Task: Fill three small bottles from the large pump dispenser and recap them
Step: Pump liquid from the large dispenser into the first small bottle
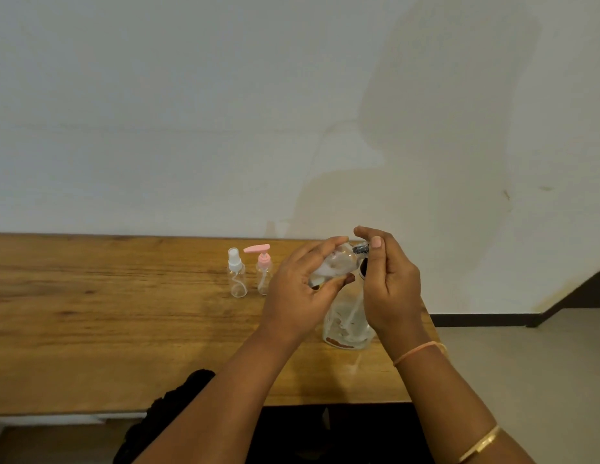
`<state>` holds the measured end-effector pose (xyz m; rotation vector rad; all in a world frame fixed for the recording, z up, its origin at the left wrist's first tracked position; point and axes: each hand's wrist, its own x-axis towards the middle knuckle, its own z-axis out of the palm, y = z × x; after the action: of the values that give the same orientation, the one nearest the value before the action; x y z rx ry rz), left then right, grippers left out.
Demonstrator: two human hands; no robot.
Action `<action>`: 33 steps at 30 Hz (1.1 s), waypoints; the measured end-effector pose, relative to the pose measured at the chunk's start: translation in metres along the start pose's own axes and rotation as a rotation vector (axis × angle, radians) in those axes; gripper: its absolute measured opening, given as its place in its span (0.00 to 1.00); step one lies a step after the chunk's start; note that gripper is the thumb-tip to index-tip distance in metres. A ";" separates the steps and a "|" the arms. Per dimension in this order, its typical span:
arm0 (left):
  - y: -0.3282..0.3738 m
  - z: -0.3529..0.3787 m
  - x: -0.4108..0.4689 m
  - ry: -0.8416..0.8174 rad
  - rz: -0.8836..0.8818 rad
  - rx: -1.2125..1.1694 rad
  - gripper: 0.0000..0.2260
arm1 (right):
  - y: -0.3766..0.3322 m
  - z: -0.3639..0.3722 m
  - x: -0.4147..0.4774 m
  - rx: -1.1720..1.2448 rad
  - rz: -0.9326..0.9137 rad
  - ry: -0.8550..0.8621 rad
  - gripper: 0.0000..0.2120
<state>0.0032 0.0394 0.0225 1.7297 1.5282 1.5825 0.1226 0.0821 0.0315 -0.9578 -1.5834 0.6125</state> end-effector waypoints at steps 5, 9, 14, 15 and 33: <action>0.004 -0.001 0.001 0.032 0.039 -0.002 0.25 | -0.013 -0.003 0.001 0.153 0.054 0.003 0.17; 0.005 0.000 0.004 0.031 0.036 0.012 0.26 | -0.014 -0.005 0.005 0.114 0.049 -0.017 0.16; -0.001 0.001 0.003 0.020 0.021 0.002 0.25 | -0.002 0.000 0.002 0.069 0.008 -0.003 0.19; -0.002 0.001 0.002 0.019 0.019 0.001 0.25 | 0.000 0.001 0.001 0.058 0.005 -0.003 0.19; 0.000 0.001 0.000 0.026 -0.007 -0.017 0.24 | -0.005 0.000 0.001 0.108 0.037 -0.015 0.18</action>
<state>0.0042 0.0398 0.0225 1.7002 1.5268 1.6157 0.1209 0.0804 0.0362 -0.9052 -1.5329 0.7257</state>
